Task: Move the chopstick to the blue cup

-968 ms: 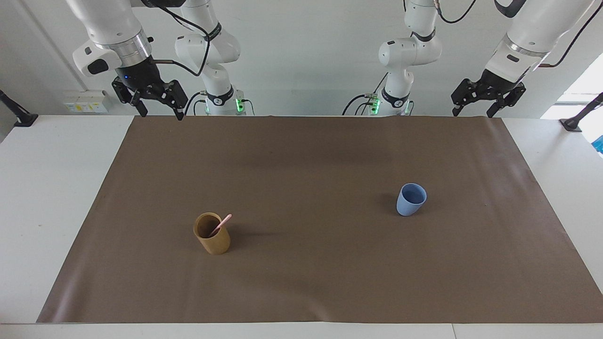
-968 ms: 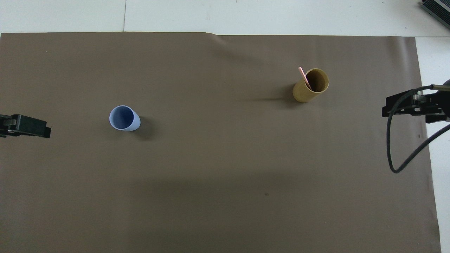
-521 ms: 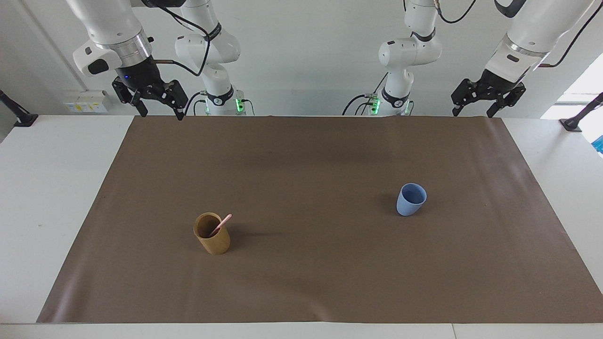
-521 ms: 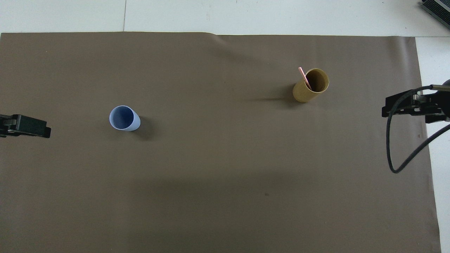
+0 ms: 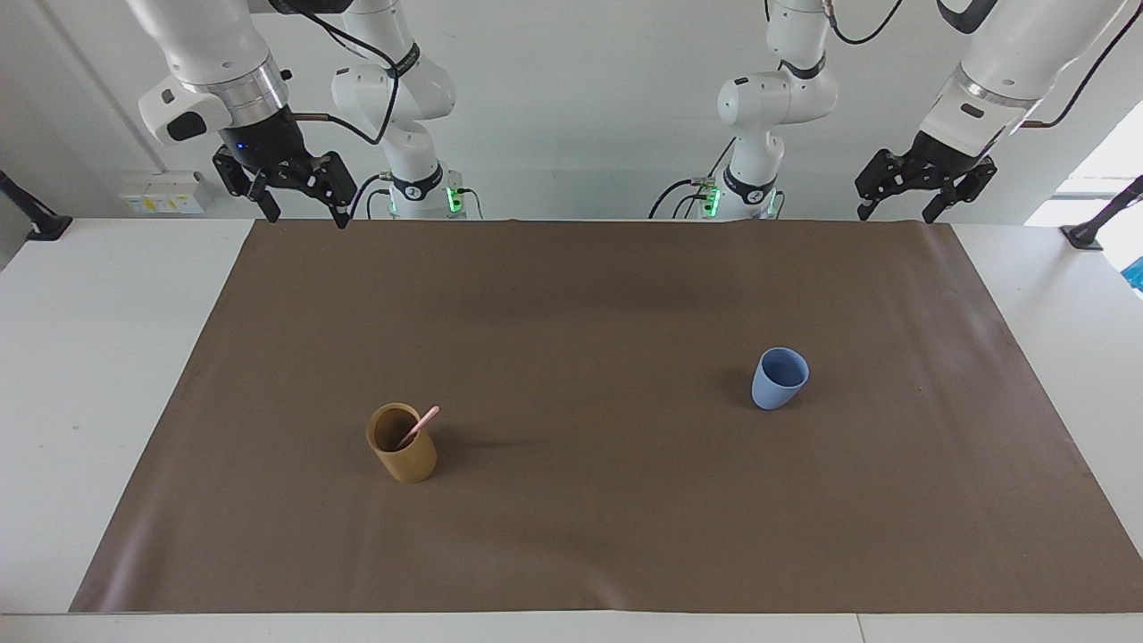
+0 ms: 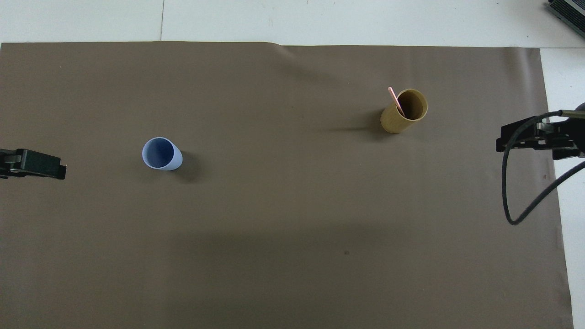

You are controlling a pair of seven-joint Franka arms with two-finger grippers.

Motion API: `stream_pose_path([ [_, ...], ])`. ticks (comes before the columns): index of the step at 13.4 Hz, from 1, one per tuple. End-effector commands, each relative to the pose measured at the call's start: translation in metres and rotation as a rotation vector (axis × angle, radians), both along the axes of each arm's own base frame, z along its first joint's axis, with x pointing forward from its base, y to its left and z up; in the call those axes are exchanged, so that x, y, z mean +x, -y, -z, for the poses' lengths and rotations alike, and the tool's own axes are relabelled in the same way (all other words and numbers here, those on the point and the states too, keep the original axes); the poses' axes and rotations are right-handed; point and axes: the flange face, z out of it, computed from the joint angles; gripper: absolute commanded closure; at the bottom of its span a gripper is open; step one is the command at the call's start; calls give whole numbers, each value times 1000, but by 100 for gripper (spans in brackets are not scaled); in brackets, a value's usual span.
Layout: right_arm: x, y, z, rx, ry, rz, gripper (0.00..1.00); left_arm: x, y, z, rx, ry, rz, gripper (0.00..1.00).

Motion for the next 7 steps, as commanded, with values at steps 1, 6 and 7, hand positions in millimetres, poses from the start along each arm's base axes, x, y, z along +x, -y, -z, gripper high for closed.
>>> stream_pose_path([
  [1, 3, 2, -1, 13, 16, -10, 0, -5, -2, -4, -10, -7, -13, 0],
  [6, 3, 1, -2, 4, 21, -11, 0, -5, -2, -4, -10, -7, -13, 0],
  [7, 4, 1, -2, 4, 22, -11, 0, -5, -2, -4, -10, -7, -13, 0],
])
